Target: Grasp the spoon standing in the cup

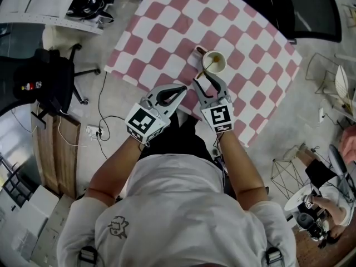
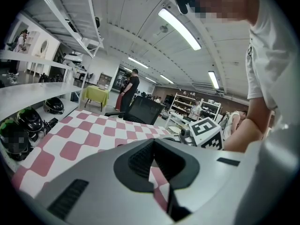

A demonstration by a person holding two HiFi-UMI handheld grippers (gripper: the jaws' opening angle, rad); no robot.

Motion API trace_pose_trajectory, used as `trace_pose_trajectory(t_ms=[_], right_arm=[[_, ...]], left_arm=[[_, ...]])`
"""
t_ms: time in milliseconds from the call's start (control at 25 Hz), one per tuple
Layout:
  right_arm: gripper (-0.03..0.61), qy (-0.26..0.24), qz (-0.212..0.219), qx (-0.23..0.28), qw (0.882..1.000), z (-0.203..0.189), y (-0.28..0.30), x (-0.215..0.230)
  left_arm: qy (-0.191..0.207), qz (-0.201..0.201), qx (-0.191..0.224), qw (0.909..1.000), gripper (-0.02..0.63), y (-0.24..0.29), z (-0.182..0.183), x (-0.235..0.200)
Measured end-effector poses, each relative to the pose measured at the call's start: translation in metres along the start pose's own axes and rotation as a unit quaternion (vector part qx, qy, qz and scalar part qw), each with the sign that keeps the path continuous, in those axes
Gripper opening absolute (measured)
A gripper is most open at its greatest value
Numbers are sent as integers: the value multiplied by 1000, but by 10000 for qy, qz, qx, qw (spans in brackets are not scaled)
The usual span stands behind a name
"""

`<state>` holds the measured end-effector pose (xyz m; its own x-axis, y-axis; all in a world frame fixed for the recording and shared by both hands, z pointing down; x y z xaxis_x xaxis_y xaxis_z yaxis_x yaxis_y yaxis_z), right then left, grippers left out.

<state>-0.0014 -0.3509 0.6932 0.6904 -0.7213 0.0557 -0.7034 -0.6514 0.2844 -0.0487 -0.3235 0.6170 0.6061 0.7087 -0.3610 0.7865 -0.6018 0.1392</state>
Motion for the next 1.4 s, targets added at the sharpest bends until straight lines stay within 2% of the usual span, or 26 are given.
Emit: trace_pose_trajectory(t_ms=[280,520,880,1400], right_arm=[[154,-213,-65,-125,9997,-8,5,0],[100,-362,-97,-70,9993,-6,8,0],[69,-500,-246,28,9984,10,0,13],[32,-569,-760,353,9949,52,-22,62]], left_arm=[[-76,17,56,10000,14,1,2,-3],[-140,14,89,9999,14,1,4,-3],[-222,-4,175,9996,14,0,13,0],[185,-75,308,9993,14,5,46,30]])
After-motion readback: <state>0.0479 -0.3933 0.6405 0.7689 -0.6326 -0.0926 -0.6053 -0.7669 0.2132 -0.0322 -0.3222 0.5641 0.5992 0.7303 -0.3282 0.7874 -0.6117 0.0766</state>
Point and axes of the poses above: the fingertips, and each gripper's own axes: y forward along the fingers, x to its right, z out of its top, the point moved 1 cm from there along -y, backward along the fingers, and after that the axes turned 13 degrees about x, right-handed, at the moved point
